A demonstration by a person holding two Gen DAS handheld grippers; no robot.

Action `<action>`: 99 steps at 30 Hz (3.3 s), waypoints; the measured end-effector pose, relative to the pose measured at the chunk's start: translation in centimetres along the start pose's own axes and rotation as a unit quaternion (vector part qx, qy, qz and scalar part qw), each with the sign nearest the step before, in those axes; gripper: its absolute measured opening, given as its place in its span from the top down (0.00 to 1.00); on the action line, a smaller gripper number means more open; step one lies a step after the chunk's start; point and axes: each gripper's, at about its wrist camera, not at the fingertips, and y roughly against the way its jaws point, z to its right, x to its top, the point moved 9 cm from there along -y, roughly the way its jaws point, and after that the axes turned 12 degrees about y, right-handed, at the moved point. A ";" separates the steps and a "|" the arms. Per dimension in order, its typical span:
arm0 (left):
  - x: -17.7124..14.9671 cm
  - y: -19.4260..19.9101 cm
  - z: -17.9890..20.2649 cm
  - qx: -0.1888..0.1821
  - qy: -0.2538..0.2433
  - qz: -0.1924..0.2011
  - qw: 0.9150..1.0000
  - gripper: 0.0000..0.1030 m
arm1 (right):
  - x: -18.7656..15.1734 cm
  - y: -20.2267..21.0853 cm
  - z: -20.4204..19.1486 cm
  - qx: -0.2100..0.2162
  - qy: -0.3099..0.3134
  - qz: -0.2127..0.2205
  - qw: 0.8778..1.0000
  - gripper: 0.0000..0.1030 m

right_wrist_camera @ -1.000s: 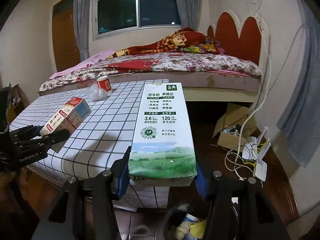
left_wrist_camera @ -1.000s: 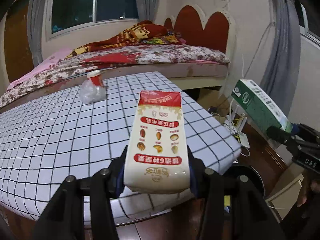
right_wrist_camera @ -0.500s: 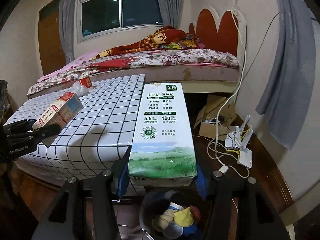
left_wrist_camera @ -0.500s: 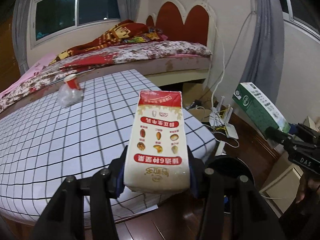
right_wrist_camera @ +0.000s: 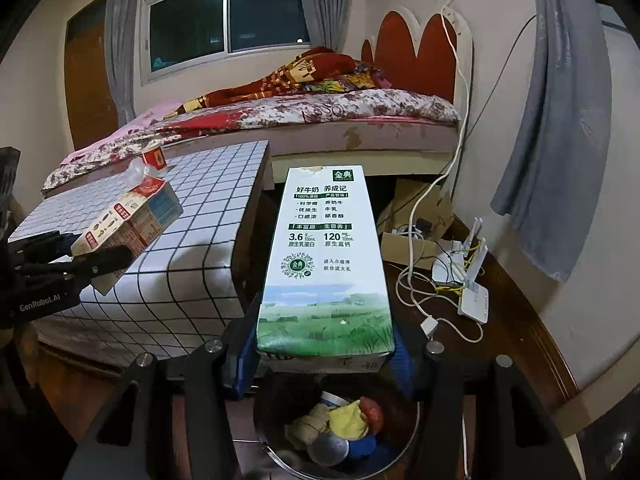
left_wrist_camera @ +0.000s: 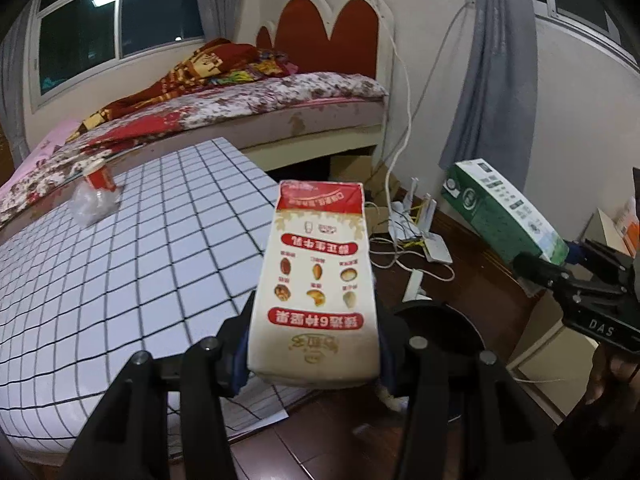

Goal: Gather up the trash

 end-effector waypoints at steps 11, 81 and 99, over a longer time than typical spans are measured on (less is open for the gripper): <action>-2.1 -1.6 3.4 -0.022 -0.022 -0.031 0.999 0.51 | -1.7 0.1 1.4 -0.012 -0.001 -0.018 1.000 0.46; -10.7 -10.1 4.6 -0.005 -0.027 -0.153 0.988 0.03 | -15.8 -8.3 4.4 -0.025 0.034 -0.240 0.970 0.01; -8.9 -7.1 2.7 0.011 -0.010 -0.114 0.993 0.03 | -11.4 -6.8 2.6 -0.015 0.028 -0.188 0.982 0.01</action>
